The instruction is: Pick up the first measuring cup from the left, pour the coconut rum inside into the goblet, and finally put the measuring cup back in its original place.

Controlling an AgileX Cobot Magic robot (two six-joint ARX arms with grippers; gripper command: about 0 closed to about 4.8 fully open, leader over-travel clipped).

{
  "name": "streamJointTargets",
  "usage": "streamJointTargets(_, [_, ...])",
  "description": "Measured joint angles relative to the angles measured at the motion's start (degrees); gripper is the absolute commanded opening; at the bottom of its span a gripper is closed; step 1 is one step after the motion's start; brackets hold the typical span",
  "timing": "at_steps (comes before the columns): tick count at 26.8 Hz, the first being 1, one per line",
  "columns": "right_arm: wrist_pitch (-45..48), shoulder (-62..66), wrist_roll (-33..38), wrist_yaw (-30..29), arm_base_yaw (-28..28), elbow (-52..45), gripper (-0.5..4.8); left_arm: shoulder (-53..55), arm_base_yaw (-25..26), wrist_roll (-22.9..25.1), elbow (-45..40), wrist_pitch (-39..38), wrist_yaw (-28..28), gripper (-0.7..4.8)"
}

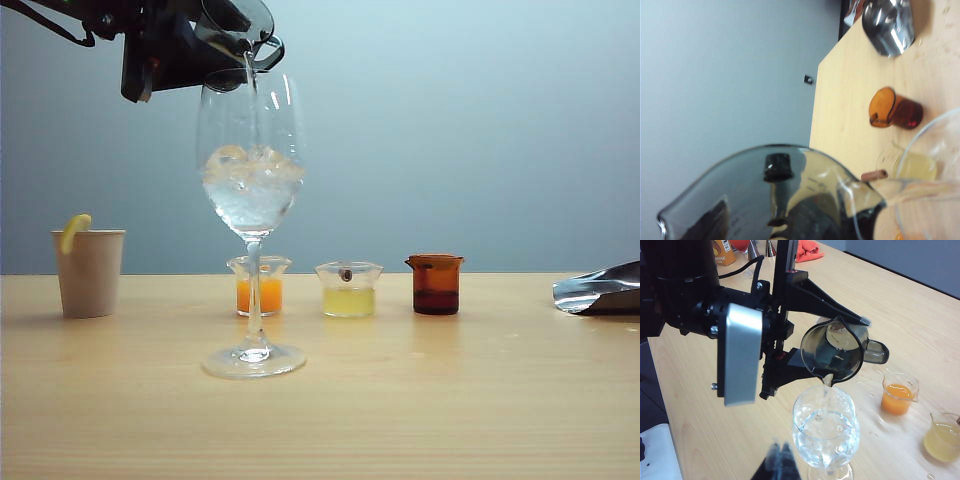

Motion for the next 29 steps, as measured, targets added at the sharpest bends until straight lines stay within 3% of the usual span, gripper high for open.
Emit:
streamJointTargets(12, [0.0, 0.0, -0.6, 0.0, 0.0, 0.0, -0.09, 0.0, 0.0, 2.4, 0.0, 0.0, -2.5, 1.73])
streamJointTargets(21, [0.0, 0.0, -0.7, 0.0, 0.0, 0.0, -0.09, 0.0, 0.0, 9.9, 0.0, -0.9, -2.2, 1.73])
streamJointTargets(29, [-1.6, 0.0, -0.7, 0.0, 0.0, 0.0, -0.09, 0.0, -3.0, 16.6, 0.0, -1.0, -2.9, 1.73])
